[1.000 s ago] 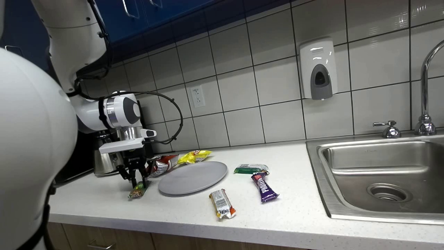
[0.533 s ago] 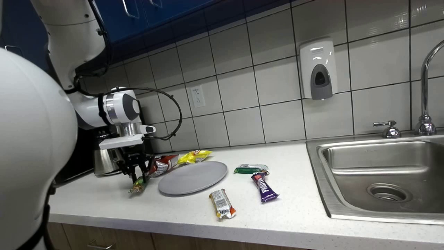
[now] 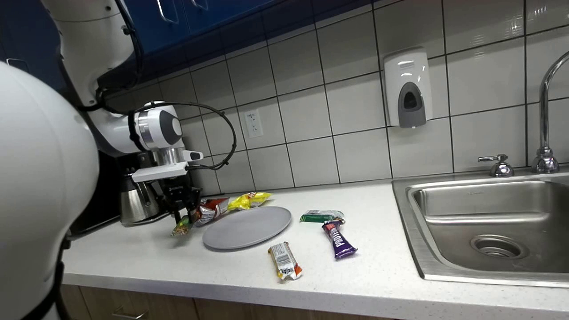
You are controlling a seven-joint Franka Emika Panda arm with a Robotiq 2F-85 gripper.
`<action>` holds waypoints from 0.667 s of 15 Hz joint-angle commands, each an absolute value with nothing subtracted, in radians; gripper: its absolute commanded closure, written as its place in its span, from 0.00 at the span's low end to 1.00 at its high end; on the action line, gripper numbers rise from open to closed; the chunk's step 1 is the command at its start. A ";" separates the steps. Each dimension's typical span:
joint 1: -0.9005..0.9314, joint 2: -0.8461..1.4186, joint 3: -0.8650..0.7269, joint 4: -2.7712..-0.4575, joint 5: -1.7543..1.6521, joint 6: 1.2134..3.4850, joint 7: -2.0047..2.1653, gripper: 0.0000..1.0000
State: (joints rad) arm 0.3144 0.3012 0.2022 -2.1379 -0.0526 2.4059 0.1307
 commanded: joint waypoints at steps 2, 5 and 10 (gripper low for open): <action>0.295 0.260 0.174 -2.171 -0.067 2.406 0.174 0.87; 0.289 0.253 0.152 -2.178 -0.075 2.406 0.194 0.87; 0.282 0.231 0.126 -2.202 -0.081 2.403 0.222 0.87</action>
State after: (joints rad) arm 0.2952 0.2833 0.1278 -2.1573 -0.0529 2.4059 0.1753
